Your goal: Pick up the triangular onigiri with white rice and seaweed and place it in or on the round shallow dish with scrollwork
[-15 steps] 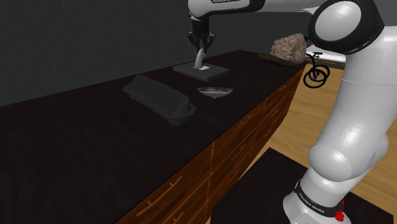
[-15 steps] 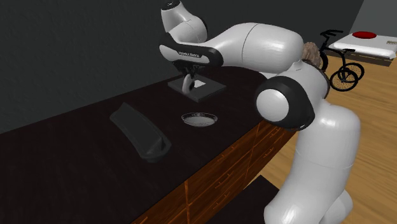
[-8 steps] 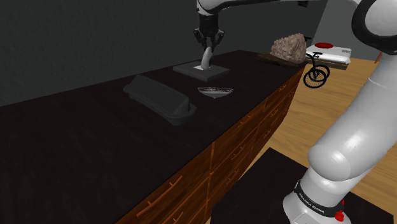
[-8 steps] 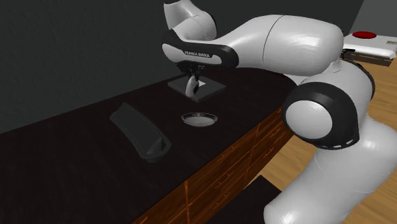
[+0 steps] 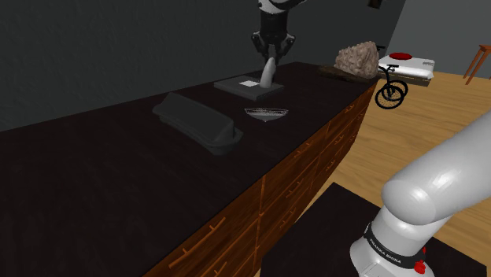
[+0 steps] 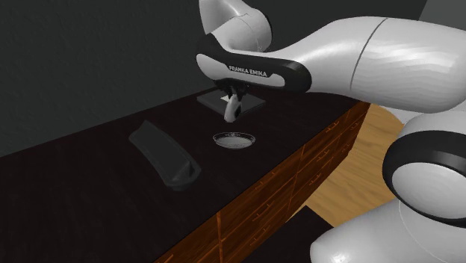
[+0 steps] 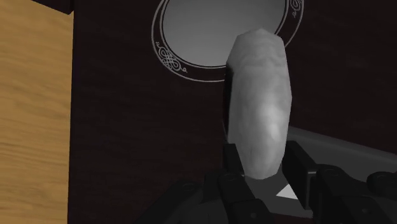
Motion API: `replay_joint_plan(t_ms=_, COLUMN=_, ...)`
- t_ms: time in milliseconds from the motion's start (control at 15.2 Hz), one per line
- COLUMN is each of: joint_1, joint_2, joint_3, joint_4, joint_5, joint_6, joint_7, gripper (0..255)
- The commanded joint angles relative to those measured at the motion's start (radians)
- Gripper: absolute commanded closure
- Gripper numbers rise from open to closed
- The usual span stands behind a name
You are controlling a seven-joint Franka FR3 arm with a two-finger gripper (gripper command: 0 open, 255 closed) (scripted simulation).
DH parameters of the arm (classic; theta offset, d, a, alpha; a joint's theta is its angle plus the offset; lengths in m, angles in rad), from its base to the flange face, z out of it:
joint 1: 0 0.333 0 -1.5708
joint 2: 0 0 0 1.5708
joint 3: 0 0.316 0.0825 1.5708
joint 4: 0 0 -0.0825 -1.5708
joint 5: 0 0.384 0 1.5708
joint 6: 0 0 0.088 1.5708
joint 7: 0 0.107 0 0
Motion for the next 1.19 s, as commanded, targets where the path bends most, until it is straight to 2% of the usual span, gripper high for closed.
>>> replay_joint_plan(t_ms=0, joint_1=0.003, joint_2=-0.022, joint_3=-0.004, joint_4=-0.043, joint_5=0.005, joint_6=0.021, joint_7=0.004, gripper=255)
replay_joint_plan(t_ms=1122, joint_1=0.007, joint_2=-0.045, joint_3=-0.002, joint_4=-0.29, joint_5=-0.012, joint_6=0.237, joint_7=0.075, gripper=255)
